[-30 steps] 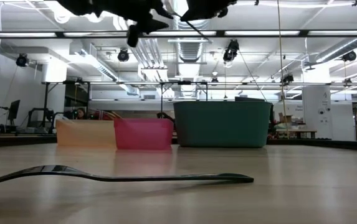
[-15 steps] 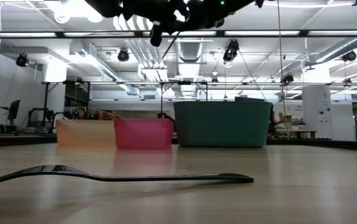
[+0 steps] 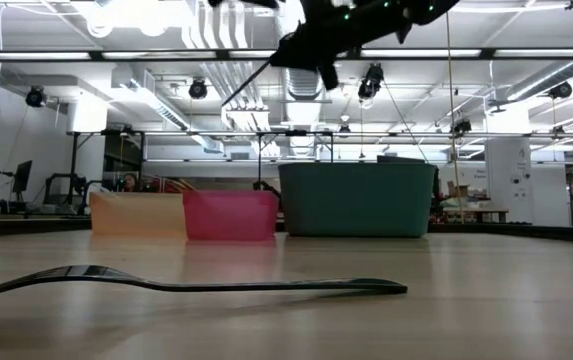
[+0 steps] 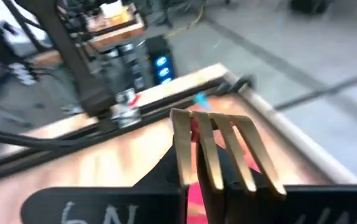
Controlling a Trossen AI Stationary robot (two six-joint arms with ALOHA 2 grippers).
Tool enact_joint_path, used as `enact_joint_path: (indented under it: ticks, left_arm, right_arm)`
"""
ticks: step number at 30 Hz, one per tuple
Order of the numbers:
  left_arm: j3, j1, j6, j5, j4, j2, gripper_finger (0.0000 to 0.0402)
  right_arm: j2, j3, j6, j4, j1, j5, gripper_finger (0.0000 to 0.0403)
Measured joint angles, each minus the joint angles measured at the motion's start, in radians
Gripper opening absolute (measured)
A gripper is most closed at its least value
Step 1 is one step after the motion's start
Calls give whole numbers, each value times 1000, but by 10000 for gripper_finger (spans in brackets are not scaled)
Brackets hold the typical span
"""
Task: Sort silverware by color (type)
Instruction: Put the gold fork into the red bin
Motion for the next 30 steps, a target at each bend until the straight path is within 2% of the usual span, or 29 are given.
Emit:
enact_joint_path:
  ticks: [2, 5, 8, 10, 12, 14, 19, 25, 30]
  left_arm:
    - [129, 0, 74, -4, -207, 3, 98]
    - [275, -4, 89, -3, -587, 5, 98]
    - [335, -12, 14, -3, -926, 0, 97]
    - [324, -17, -33, -7, -1021, -15, 97]
    - [270, -26, -48, -10, -1002, -41, 97]
    - [182, -41, -45, -11, -908, -71, 97]
    - [-134, -61, -3, 8, -631, -167, 97]
    - [-532, -69, -50, 197, -379, -276, 97]
    - [-774, -87, -80, 287, -107, -349, 97]
  right_arm:
    - [31, 0, 95, 0, 0, -24, 11]
    - [73, 0, 157, 5, 1, -21, 11]
    - [106, 0, 211, 45, 2, 1, 11]
    - [125, 1, 261, 57, 2, 7, 11]
    - [140, 3, 290, 54, 2, 12, 11]
    - [153, 7, 307, 52, 2, 25, 11]
    - [167, 9, 363, 55, 3, 76, 11]
    - [181, 9, 447, 32, 4, 93, 11]
    - [196, 10, 556, -36, 15, 86, 11]
